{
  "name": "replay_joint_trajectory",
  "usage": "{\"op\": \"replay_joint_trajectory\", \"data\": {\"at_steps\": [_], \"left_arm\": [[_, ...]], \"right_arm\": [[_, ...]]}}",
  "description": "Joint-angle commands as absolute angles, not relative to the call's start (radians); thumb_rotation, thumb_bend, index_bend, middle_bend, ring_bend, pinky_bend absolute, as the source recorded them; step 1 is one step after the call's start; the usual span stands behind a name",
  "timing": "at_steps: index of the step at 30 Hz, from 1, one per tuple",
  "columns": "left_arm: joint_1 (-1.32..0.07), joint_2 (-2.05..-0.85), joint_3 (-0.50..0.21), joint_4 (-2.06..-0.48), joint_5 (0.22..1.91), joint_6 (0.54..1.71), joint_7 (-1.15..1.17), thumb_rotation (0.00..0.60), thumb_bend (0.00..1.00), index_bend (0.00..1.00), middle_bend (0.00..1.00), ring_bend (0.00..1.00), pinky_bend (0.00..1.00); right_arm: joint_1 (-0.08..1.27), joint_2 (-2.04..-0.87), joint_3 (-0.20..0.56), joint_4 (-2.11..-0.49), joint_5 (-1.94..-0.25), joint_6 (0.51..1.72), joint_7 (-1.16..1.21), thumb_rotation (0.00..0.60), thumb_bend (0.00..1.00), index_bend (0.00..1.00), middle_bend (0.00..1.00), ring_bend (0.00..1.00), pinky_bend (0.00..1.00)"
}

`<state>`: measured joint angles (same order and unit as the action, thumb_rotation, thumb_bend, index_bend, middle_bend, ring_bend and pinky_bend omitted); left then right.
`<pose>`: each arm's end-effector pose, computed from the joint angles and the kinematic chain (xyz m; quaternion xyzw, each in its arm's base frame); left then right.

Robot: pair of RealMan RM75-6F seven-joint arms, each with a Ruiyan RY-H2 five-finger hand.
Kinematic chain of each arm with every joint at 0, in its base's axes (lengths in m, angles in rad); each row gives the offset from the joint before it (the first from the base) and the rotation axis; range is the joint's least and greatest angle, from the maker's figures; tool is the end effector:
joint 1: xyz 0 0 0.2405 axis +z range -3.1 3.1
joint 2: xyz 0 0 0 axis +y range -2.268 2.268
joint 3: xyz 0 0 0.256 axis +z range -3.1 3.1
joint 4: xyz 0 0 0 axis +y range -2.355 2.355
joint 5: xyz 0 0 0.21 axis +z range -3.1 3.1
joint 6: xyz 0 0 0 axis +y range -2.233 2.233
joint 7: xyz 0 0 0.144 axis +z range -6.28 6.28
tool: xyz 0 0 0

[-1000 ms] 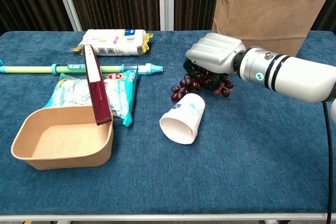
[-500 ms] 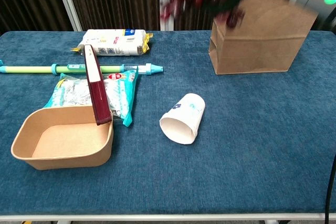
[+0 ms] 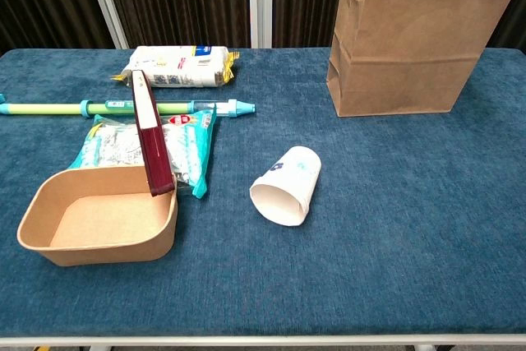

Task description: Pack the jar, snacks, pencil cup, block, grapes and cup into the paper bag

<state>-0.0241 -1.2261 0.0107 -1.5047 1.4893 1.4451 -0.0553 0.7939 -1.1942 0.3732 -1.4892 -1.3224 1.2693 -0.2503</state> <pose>-0.3397 0.1482 0.1211 -0.5843 -0.4527 -0.3548 0.5725 -0.0963 -0.4046 0.1840 0.6324 -0.1248 0.5340 0.5472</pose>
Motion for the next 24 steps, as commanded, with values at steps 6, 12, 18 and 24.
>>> {"op": "replay_joint_trajectory", "data": {"at_steps": [6, 12, 18, 24], "left_arm": [[-0.025, -1.225, 0.015, -1.515, 1.486, 1.44, -0.046, 0.6, 0.04, 0.22, 0.17, 0.13, 0.14], [-0.02, -1.219, 0.015, -1.521, 1.484, 1.448, -0.043, 0.6, 0.04, 0.22, 0.17, 0.13, 0.14], [-0.018, -1.219, 0.017, -1.52, 1.478, 1.444, -0.043, 0.6, 0.04, 0.22, 0.17, 0.13, 0.14], [-0.022, -1.221, 0.014, -1.519, 1.481, 1.443, -0.042, 0.6, 0.04, 0.22, 0.17, 0.13, 0.14]], "right_arm": [[0.819, -1.242, 0.385, -1.321, -1.117, 1.079, -0.261, 0.6, 0.37, 0.62, 0.61, 0.44, 0.57], [0.856, -1.285, 0.381, -1.27, -1.005, 0.987, -0.336, 0.6, 0.31, 0.39, 0.49, 0.3, 0.44], [0.867, -1.281, 0.392, -1.303, -0.913, 0.98, -0.405, 0.6, 0.02, 0.0, 0.16, 0.02, 0.17], [0.851, -1.269, 0.413, -1.342, -0.952, 1.042, -0.339, 0.6, 0.0, 0.0, 0.11, 0.0, 0.14]]}}
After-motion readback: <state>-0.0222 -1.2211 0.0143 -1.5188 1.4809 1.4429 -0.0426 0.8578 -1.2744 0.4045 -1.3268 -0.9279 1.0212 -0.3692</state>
